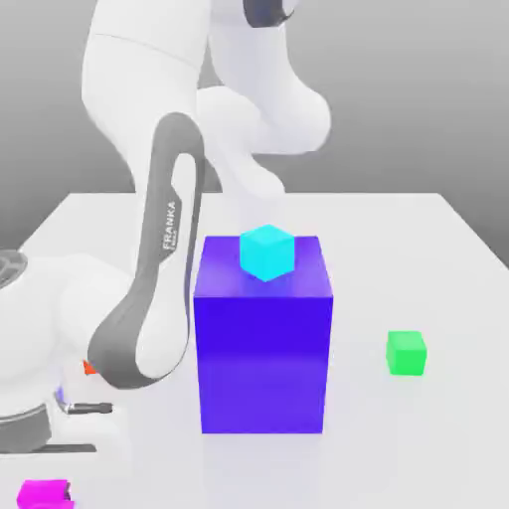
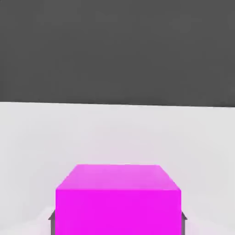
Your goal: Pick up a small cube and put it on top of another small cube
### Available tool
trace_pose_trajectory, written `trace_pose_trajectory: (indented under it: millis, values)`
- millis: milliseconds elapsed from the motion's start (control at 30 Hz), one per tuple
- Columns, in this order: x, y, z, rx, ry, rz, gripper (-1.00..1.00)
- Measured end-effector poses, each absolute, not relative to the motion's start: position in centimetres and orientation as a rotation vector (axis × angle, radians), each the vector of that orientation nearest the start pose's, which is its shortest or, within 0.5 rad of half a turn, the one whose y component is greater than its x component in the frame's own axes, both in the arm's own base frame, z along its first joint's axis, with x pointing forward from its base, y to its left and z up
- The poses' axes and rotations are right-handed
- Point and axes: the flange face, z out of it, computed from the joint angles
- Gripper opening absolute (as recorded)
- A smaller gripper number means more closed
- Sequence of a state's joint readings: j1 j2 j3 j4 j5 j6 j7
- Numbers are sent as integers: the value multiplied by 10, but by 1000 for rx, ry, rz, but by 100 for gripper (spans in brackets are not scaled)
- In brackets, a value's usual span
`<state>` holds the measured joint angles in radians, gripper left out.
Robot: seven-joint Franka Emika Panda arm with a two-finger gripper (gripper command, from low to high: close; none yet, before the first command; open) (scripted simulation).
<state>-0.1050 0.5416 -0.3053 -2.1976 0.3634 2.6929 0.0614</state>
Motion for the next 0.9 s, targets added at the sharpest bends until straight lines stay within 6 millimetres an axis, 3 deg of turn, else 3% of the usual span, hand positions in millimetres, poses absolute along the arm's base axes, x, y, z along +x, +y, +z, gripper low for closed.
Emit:
trace_pose_trajectory:
  millis: [100,133,267,433,533,567,667,800,900]
  values:
    - [498,-231,186,-2922,1149,-14,-100]
    - [508,-215,196,-2940,1081,-39,-100]
    - [515,-115,211,-3021,704,-26,-100]
    - [485,11,224,-3073,174,4,-100]
    - [447,90,233,-3066,-211,12,-100]
    - [426,128,237,-3048,-393,13,-100]
    - [350,214,248,-2941,-921,0,-100]
    - [260,249,254,-2776,-1416,-34,-100]
    - [239,243,232,-2760,-1493,-2,-100]
